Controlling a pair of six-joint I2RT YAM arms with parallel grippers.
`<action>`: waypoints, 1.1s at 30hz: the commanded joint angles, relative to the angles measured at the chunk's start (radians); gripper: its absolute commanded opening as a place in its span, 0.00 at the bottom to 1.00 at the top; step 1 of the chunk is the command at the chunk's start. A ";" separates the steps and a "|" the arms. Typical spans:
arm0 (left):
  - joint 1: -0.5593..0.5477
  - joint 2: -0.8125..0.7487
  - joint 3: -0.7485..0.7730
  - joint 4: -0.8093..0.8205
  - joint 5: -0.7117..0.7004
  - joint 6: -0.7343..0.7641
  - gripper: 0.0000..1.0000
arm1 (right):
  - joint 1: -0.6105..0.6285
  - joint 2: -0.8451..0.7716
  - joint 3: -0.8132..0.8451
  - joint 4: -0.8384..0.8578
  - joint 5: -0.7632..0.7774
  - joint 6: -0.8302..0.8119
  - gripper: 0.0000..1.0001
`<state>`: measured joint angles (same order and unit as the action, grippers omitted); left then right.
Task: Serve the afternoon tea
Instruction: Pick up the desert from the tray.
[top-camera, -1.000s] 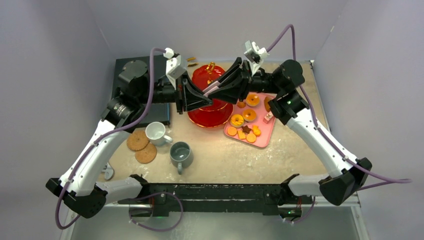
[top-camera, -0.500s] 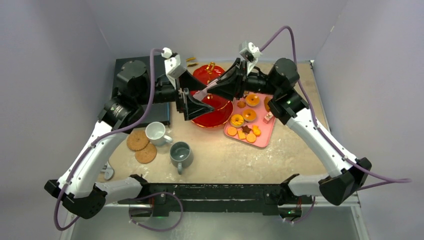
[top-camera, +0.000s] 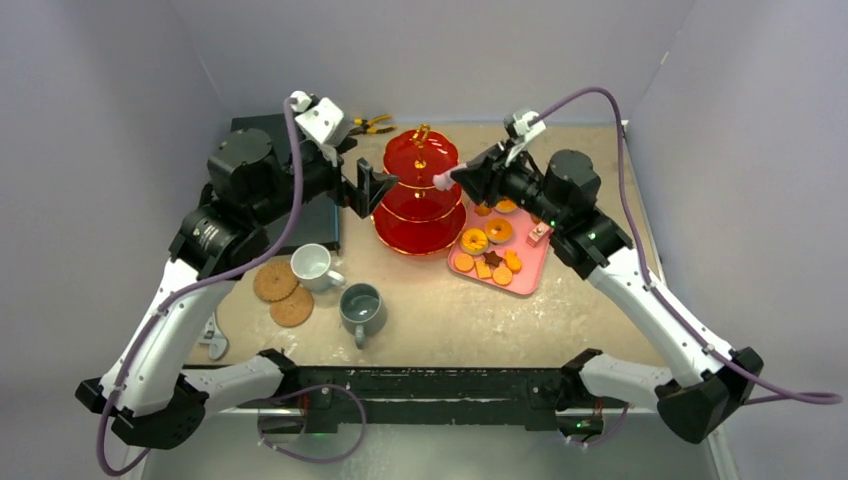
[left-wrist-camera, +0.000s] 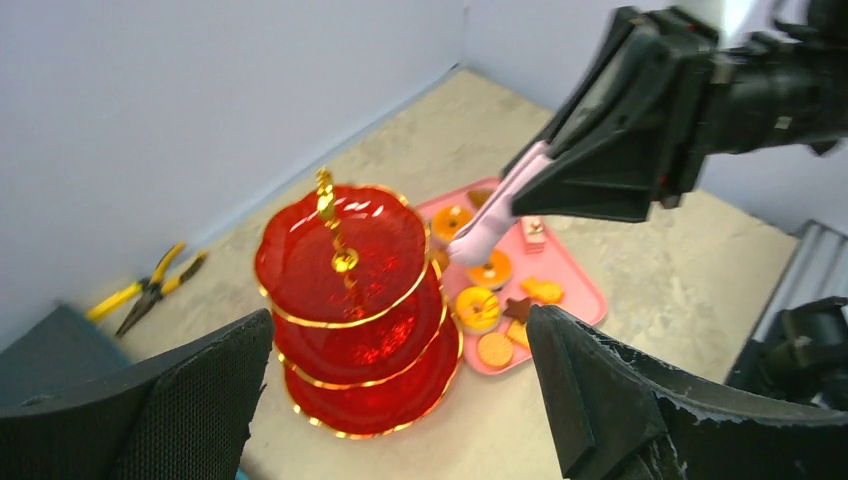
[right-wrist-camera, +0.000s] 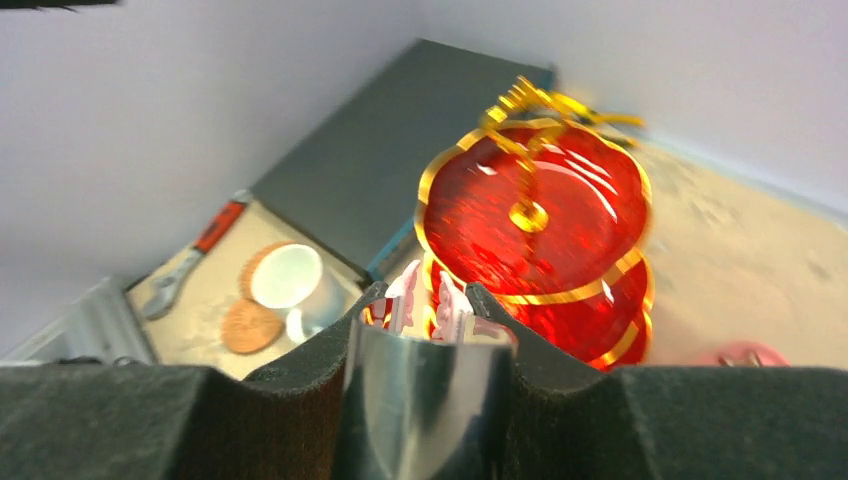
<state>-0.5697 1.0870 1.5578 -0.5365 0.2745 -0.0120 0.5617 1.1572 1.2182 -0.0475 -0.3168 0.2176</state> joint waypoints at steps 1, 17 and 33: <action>0.004 0.052 0.037 -0.101 -0.154 0.052 1.00 | -0.005 -0.081 -0.113 -0.014 0.323 -0.011 0.35; 0.004 0.168 0.002 -0.117 -0.251 0.072 0.99 | -0.005 -0.134 -0.395 0.044 0.782 0.061 0.51; 0.006 0.202 0.004 -0.133 -0.305 0.074 1.00 | -0.005 0.021 -0.507 0.237 0.904 0.114 0.64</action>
<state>-0.5697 1.3033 1.5558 -0.6842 -0.0162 0.0563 0.5598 1.1469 0.7208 0.0589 0.5423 0.3233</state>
